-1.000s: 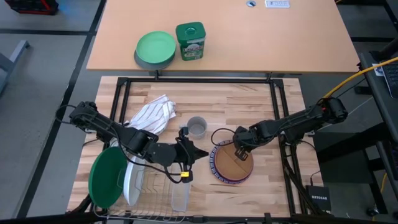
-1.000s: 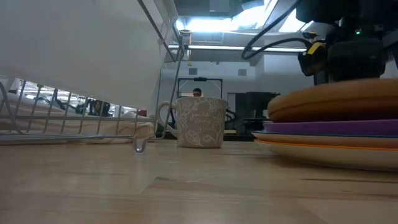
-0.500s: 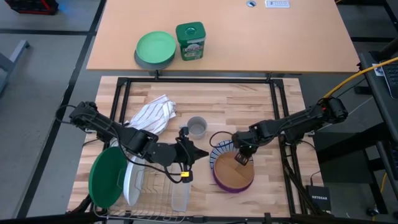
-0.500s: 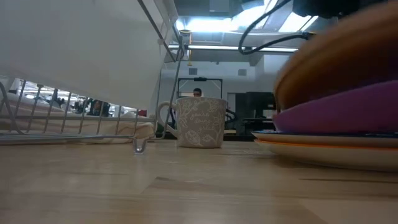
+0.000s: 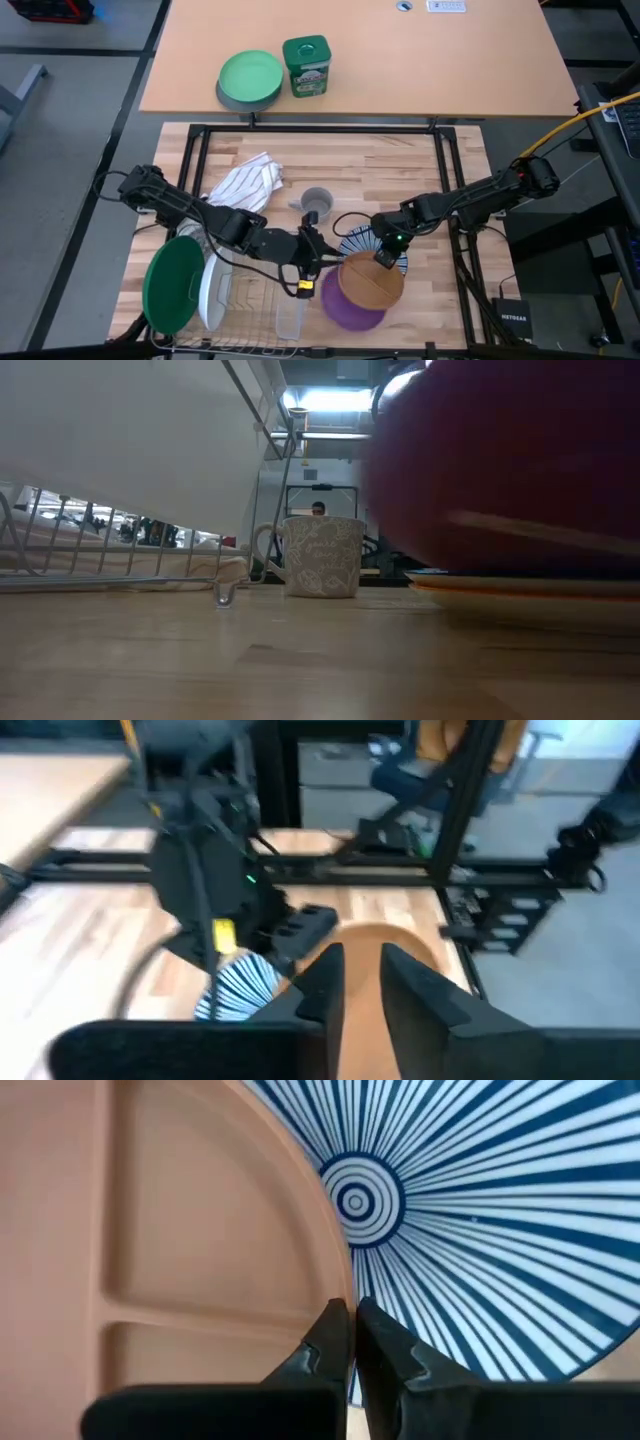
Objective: Sort dishes
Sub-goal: Put the brown plate into the dish rack
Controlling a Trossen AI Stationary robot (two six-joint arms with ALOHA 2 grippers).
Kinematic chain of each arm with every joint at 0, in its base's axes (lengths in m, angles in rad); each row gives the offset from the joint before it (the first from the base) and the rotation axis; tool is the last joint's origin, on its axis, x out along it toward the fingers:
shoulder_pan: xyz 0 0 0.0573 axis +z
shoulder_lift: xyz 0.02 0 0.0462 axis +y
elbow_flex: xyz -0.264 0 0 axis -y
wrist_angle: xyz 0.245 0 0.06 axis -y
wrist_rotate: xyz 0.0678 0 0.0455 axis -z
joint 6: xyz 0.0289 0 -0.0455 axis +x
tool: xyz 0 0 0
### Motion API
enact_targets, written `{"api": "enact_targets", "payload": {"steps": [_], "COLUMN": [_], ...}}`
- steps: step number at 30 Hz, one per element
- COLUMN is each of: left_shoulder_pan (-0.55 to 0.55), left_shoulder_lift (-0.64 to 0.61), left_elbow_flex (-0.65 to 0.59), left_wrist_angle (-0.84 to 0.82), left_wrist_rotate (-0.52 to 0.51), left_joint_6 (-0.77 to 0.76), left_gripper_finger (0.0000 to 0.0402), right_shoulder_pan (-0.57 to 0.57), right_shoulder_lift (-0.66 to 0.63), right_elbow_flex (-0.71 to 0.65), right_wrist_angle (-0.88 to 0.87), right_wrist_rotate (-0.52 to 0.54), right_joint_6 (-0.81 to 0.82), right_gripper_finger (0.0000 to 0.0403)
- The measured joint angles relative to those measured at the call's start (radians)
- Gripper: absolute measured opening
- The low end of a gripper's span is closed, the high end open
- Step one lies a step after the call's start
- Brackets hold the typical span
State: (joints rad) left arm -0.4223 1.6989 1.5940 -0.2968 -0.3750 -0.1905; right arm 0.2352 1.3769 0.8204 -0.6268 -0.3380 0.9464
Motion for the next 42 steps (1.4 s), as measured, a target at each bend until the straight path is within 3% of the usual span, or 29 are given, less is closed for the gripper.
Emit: {"api": "enact_targets", "payload": {"steps": [5,9,17,32,42], "left_shoulder_pan": [0.014,0.017,0.020,-0.035,-0.059], "left_shoulder_lift": [0.033,0.052,0.061,0.061,0.059], "left_elbow_flex": [0.000,0.000,0.000,0.000,0.001], "left_wrist_angle": [0.002,0.001,0.002,0.003,0.027], "left_wrist_rotate": [0.165,0.227,0.238,0.256,0.257], "left_joint_6": [0.033,0.099,0.203,0.175,0.171], "left_gripper_finger": [0.0099,0.0109,0.0095,0.0100,0.0100], "right_shoulder_pan": [-0.002,-0.002,-0.002,-0.002,0.000], "right_shoulder_lift": [0.000,0.000,0.000,0.000,0.000], "right_elbow_flex": [0.000,0.000,0.000,0.000,-0.001], "right_wrist_angle": [-0.002,-0.002,0.034,0.402,0.457], "right_wrist_rotate": [0.013,0.023,-0.006,-0.292,-0.311], "right_joint_6": [0.000,0.016,0.059,0.262,0.308], "right_gripper_finger": [0.0011,0.0011,0.0011,0.0011,0.0011]}}
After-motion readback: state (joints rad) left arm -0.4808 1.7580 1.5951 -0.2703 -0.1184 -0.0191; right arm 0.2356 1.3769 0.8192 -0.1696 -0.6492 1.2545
